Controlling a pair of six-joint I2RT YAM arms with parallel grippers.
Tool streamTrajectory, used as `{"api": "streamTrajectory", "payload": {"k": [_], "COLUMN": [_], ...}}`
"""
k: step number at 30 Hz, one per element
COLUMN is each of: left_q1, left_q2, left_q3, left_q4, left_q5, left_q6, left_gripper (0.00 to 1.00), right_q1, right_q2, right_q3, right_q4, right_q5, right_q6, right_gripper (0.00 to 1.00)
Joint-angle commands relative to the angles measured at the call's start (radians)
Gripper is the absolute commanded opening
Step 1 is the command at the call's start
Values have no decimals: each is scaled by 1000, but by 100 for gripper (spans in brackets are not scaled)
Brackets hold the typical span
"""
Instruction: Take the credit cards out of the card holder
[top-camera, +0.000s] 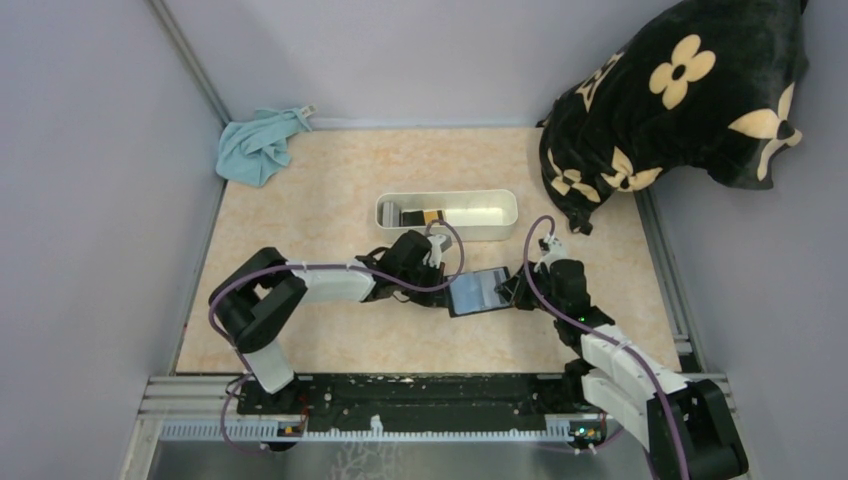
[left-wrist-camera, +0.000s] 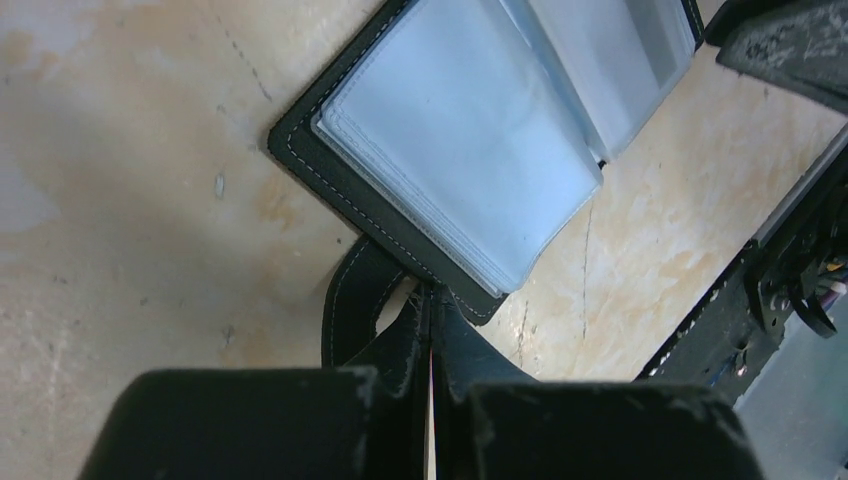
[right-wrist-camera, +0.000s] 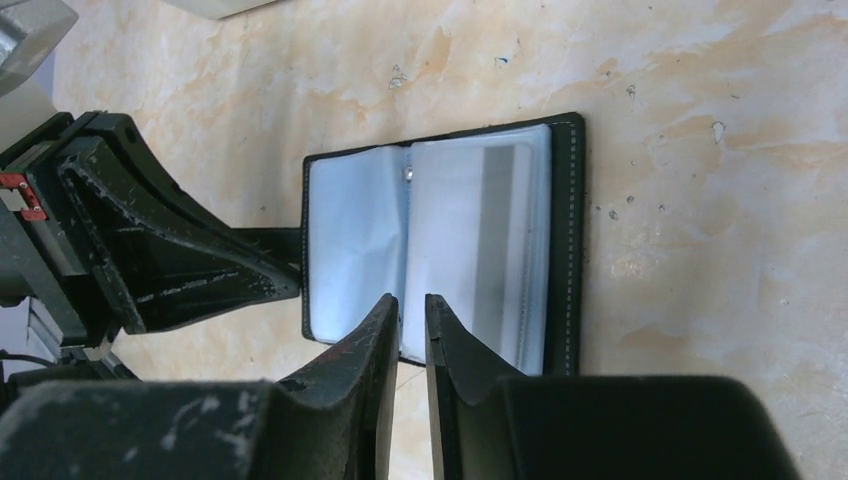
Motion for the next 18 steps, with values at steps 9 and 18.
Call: {"api": "streamTrajectory", "payload": {"k": [9,18], "left_q1": [30,32], "left_q2": [84,66], "left_q3": [60,60], "left_q4": [-122,-121], "left_q5": [-86,-64], "left_q6": [39,39], "left_gripper": [0,0], "right_q1": [13,10], "right_q2": [8,97], "right_q3": [58,66], "right_q4": [8,20], "right_q5": [63,106], "right_q6": [-24,-10], "right_gripper": [31,34]}}
